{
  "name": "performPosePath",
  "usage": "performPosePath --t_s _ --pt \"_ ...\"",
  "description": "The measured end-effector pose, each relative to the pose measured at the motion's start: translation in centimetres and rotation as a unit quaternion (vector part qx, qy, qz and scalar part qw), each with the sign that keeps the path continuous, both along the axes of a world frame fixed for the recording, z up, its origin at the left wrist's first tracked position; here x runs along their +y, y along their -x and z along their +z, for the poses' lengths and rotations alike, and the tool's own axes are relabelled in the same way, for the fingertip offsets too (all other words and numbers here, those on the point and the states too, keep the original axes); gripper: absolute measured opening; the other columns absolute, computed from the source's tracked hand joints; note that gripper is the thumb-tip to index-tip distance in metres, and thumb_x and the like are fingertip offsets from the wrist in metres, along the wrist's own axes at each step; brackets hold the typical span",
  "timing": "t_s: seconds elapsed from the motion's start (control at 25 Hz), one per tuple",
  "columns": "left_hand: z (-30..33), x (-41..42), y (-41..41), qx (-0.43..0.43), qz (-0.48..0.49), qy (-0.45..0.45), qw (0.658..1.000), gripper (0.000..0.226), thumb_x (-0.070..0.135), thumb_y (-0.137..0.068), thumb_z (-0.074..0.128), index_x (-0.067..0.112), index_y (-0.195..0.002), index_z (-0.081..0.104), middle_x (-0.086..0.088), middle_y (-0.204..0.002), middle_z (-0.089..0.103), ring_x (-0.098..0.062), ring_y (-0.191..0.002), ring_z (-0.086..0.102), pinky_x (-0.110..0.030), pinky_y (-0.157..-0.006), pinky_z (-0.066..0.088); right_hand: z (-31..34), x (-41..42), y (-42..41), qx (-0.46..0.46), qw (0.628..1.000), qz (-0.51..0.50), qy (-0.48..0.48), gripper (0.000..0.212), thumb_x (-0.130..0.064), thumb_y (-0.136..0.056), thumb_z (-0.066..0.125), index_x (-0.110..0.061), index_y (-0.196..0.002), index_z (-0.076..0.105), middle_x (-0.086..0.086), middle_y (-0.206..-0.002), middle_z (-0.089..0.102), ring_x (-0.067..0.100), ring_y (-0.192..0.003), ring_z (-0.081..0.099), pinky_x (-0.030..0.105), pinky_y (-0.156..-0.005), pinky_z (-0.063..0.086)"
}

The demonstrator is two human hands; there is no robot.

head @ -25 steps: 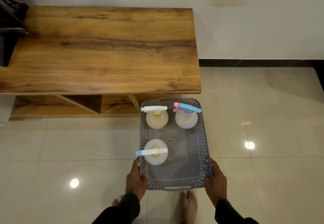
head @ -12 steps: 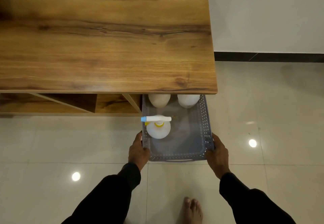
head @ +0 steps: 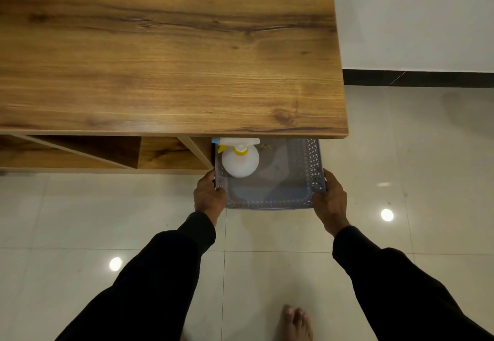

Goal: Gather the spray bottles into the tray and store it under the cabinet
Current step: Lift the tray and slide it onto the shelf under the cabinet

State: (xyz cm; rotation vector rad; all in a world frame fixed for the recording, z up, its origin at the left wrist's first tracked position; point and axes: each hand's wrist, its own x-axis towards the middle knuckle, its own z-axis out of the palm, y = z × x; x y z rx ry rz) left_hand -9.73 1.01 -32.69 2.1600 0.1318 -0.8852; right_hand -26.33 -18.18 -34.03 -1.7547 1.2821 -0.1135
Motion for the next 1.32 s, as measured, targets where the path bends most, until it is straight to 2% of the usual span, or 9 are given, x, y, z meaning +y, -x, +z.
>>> performPosePath --t_s 0.2,0.32,0.4,0.56,0.84,1.0,1.16,1.24,1.32 --pt "-0.9 -1.2 -0.8 -0.031 0.073 0.024 0.997 0.04 -0.004 -0.091 0.053 0.01 -0.126 0.066 -0.011 -0.128 0.068 -0.032 -0.119 0.063 -0.047 -0.103 0.053 -0.8 -0.8 -1.8 -0.005 1.0 -0.02 0.003 0.037 -0.016 -0.094 0.062 -0.018 -0.131 0.058 0.006 -0.109 0.072 0.028 -0.093 0.068 0.042 -0.081 0.059" --pt "-1.3 -1.7 -0.9 -0.023 0.145 0.056 0.988 0.032 0.001 -0.091 0.062 0.008 -0.122 0.069 -0.011 -0.124 0.07 -0.031 -0.116 0.065 -0.047 -0.101 0.055 -0.8 -1.0 -2.8 -0.019 0.999 -0.047 -0.01 0.041 -0.024 -0.094 0.065 -0.017 -0.134 0.057 0.01 -0.114 0.073 0.031 -0.099 0.069 0.05 -0.085 0.059" --pt "-1.6 -2.4 -0.7 -0.01 0.221 0.083 0.972 0.032 -0.003 -0.09 0.063 0.004 -0.12 0.069 -0.013 -0.123 0.07 -0.03 -0.115 0.065 -0.045 -0.101 0.054 -0.9 -1.4 -3.5 -0.024 0.997 -0.065 -0.019 0.041 -0.023 -0.093 0.065 -0.018 -0.134 0.058 0.011 -0.114 0.073 0.032 -0.101 0.069 0.052 -0.085 0.058" --pt "-1.7 -4.0 -0.5 0.013 0.357 0.115 0.927 0.032 -0.007 -0.089 0.06 -0.002 -0.12 0.068 -0.017 -0.122 0.071 -0.031 -0.114 0.066 -0.033 -0.098 0.053 -1.0 -2.1 -4.7 -0.041 0.995 -0.081 -0.041 0.043 -0.011 -0.089 0.068 -0.017 -0.131 0.059 0.011 -0.114 0.072 0.032 -0.103 0.068 0.054 -0.086 0.058" --pt "-1.6 -5.0 0.3 -0.005 0.369 0.112 0.923 0.029 0.002 -0.092 0.063 0.003 -0.12 0.07 -0.012 -0.119 0.072 -0.02 -0.105 0.064 -0.025 -0.089 0.048 -1.4 -2.3 -5.4 -0.072 0.991 -0.097 -0.064 0.041 -0.007 -0.087 0.069 -0.014 -0.126 0.062 0.012 -0.112 0.071 0.035 -0.102 0.067 0.058 -0.082 0.058" --pt "-1.3 -4.9 -0.2 0.001 0.389 0.083 0.917 0.022 0.005 -0.091 0.065 0.002 -0.111 0.072 -0.013 -0.114 0.074 -0.025 -0.103 0.067 -0.03 -0.092 0.051 -1.5 -2.1 -5.7 -0.077 0.986 -0.118 -0.084 0.041 -0.012 -0.087 0.07 -0.014 -0.127 0.061 0.011 -0.114 0.071 0.035 -0.103 0.067 0.059 -0.084 0.057" --pt "-0.5 -5.4 -0.9 0.04 0.445 0.113 0.888 0.02 0.001 -0.092 0.058 -0.004 -0.109 0.066 -0.019 -0.116 0.07 -0.034 -0.104 0.066 -0.038 -0.096 0.052 -1.7 -2.2 -5.9 -0.079 0.983 -0.127 -0.105 0.042 -0.011 -0.088 0.069 -0.015 -0.128 0.06 0.011 -0.116 0.07 0.035 -0.104 0.067 0.058 -0.08 0.06" --pt "-0.6 -5.5 -1.0 0.055 0.434 0.094 0.895 0.02 0.001 -0.091 0.06 -0.001 -0.11 0.064 -0.018 -0.118 0.07 -0.036 -0.108 0.066 -0.045 -0.099 0.054 -1.8 -2.2 -5.8 -0.079 0.983 -0.123 -0.113 0.042 -0.012 -0.088 0.069 -0.014 -0.129 0.059 0.012 -0.117 0.069 0.035 -0.104 0.067 0.056 -0.078 0.06" --pt "-0.7 -5.1 -1.1 0.066 0.412 0.069 0.906 0.02 0.001 -0.092 0.061 0.001 -0.112 0.064 -0.017 -0.12 0.069 -0.037 -0.112 0.065 -0.04 -0.097 0.056 -2.1 -2.1 -5.8 -0.082 0.983 -0.116 -0.12 0.043 -0.013 -0.09 0.068 -0.014 -0.131 0.057 0.012 -0.118 0.069 0.035 -0.105 0.067 0.056 -0.078 0.061"
